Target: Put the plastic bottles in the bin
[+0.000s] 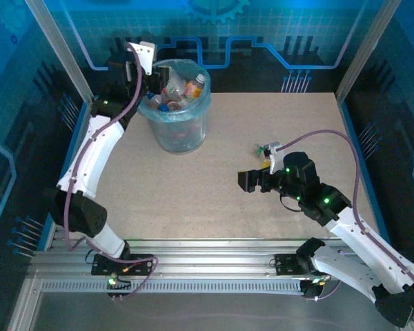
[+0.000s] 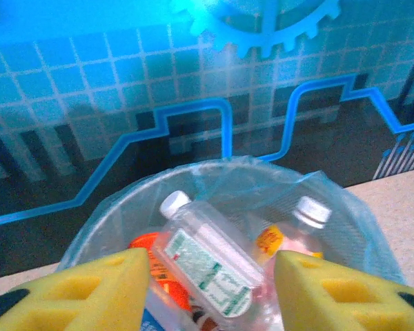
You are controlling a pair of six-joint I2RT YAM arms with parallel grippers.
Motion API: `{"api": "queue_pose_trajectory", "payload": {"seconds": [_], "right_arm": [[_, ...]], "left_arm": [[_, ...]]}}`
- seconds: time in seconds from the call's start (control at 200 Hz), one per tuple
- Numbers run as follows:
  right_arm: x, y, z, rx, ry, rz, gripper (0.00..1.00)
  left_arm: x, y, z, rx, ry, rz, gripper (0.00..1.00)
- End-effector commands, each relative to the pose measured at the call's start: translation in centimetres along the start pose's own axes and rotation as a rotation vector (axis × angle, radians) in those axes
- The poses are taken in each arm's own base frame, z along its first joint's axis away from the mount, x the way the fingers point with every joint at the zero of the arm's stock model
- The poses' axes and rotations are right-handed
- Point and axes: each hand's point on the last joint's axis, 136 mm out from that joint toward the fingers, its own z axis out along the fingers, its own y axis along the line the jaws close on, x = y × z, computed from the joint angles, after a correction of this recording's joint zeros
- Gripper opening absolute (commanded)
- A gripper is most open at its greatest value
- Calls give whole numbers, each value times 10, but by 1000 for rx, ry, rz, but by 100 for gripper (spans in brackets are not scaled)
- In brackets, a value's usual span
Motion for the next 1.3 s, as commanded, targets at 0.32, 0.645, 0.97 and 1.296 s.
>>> {"api": "queue_pose_trajectory", "payload": {"seconds": [0.32,0.645,0.97,1.296], "right_arm": [[-11,9,-2,-37,-46,2,100],[-16,-1,-3,35,-38,-5,100],[-57,-62,-3,362,-43,-105,100],[-32,-144,58,332,340,-40,100]], "left_arm": [[110,32,43,-56,313,-255,43],[85,38,31,-62,239,-255,57],[-9,24,-21,17,-45,-185,75],[2,-46,-73,250,-119,-41,75]]}}
